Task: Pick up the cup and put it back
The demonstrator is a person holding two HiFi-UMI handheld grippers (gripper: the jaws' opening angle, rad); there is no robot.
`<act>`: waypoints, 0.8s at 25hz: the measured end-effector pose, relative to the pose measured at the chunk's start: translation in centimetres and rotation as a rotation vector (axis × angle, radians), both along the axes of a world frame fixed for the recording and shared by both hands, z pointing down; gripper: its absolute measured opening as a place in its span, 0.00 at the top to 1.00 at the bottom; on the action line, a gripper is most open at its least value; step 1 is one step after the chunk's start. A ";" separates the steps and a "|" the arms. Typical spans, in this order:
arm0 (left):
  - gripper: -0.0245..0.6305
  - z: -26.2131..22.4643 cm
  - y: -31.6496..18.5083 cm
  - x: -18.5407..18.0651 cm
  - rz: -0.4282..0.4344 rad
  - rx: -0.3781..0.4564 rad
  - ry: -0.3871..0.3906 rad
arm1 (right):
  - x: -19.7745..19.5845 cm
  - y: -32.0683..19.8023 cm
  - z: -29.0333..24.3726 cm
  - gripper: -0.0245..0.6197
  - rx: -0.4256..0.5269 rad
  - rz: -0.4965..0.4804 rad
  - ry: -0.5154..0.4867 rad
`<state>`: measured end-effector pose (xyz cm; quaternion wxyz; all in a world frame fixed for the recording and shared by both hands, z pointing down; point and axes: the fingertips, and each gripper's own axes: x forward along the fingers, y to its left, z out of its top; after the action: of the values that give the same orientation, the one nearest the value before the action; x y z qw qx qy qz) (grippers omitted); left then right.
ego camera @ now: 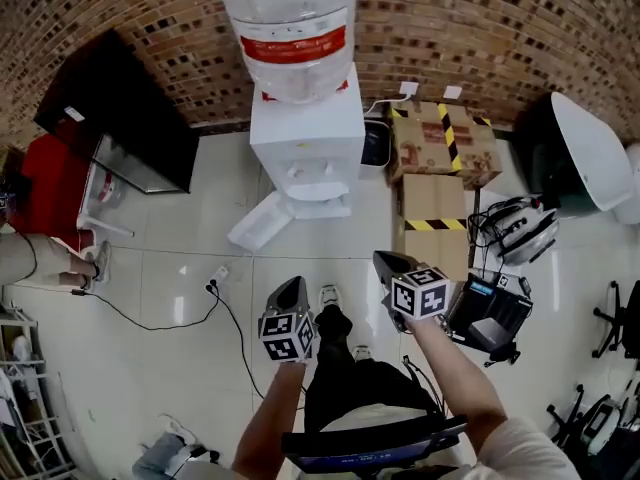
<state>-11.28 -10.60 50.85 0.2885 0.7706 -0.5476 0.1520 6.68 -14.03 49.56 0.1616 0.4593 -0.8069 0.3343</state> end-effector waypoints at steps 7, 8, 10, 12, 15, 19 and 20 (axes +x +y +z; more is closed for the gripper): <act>0.95 -9.6 3.5 3.4 0.045 0.072 0.017 | 0.9 4.8 -10.4 0.94 0.117 -0.014 -0.062; 0.95 -10.5 4.0 3.8 0.049 0.079 0.014 | 0.8 5.4 -11.5 0.94 0.135 -0.023 -0.065; 0.95 -12.0 4.9 4.6 0.049 0.097 0.013 | 0.7 6.6 -13.7 0.94 0.173 -0.036 -0.076; 0.95 -13.2 5.9 5.2 0.044 0.114 0.018 | 0.8 7.6 -15.2 0.94 0.202 -0.038 -0.095; 0.95 -14.0 7.3 5.6 0.040 0.134 0.005 | 0.6 8.8 -15.8 0.94 0.216 -0.023 -0.136; 0.95 -13.3 9.1 5.5 0.019 0.131 0.006 | -0.3 10.6 -15.3 0.94 0.212 -0.067 -0.142; 0.95 -13.1 9.4 5.3 0.011 0.127 0.009 | -0.4 10.9 -15.3 0.94 0.212 -0.076 -0.139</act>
<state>-5.97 -1.18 37.77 0.2404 0.7910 -0.5507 0.1150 6.28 -3.13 34.27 0.0683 0.4188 -0.8637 0.2719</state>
